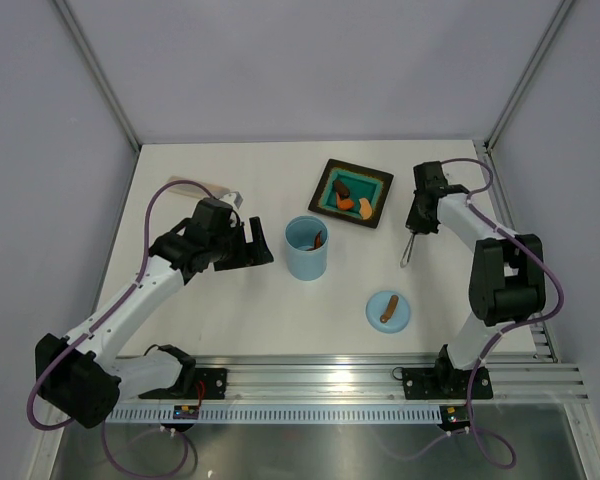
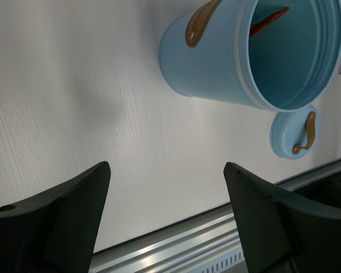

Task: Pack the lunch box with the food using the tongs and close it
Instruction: Pick up the clamp at the center of the board.

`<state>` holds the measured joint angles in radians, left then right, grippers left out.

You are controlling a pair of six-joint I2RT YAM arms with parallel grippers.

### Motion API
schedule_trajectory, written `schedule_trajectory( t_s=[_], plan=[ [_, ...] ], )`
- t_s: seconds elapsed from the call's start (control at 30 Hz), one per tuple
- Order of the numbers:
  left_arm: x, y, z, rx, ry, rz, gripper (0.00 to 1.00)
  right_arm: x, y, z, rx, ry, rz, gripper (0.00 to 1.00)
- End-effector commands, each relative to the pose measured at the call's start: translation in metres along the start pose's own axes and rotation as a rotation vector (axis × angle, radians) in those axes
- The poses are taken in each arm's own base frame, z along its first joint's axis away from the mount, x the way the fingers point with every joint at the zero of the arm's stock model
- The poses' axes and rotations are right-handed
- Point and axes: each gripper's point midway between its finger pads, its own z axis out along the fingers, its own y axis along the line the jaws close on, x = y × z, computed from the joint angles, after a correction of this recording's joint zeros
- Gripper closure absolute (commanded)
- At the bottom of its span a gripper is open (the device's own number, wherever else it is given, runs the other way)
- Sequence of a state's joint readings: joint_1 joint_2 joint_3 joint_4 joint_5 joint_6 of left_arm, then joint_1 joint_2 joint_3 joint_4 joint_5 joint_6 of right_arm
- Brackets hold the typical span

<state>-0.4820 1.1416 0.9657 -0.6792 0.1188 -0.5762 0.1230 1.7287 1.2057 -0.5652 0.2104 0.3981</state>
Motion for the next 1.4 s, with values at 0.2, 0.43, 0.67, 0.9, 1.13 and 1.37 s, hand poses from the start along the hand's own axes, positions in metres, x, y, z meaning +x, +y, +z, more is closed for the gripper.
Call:
schedule_trajectory(
  t_s=[0.2, 0.43, 0.67, 0.9, 1.13, 1.37],
  plan=[
    [-0.012, -0.007, -0.004, 0.030, -0.045, 0.009, 0.15, -0.009, 0.024, -0.073, -0.191, 0.072, -0.068, 0.82],
    [-0.010, -0.006, -0.005, 0.033, -0.046, 0.013, 0.15, -0.004, 0.024, -0.086, -0.219, 0.088, -0.063, 0.73],
    [-0.010, -0.006, -0.006, 0.037, -0.050, 0.017, 0.15, 0.000, 0.023, -0.081, -0.201, 0.125, -0.071, 0.69],
    [-0.009, -0.005, -0.006, 0.037, -0.050, 0.017, 0.15, -0.002, 0.021, -0.083, -0.183, 0.135, -0.081, 0.64],
    [-0.008, -0.006, -0.005, 0.040, -0.050, 0.019, 0.15, 0.000, 0.021, -0.079, -0.176, 0.156, -0.087, 0.59],
    [-0.007, -0.002, -0.005, 0.028, -0.050, 0.019, 0.15, 0.004, 0.021, -0.075, -0.177, 0.172, -0.087, 0.58]
  ],
)
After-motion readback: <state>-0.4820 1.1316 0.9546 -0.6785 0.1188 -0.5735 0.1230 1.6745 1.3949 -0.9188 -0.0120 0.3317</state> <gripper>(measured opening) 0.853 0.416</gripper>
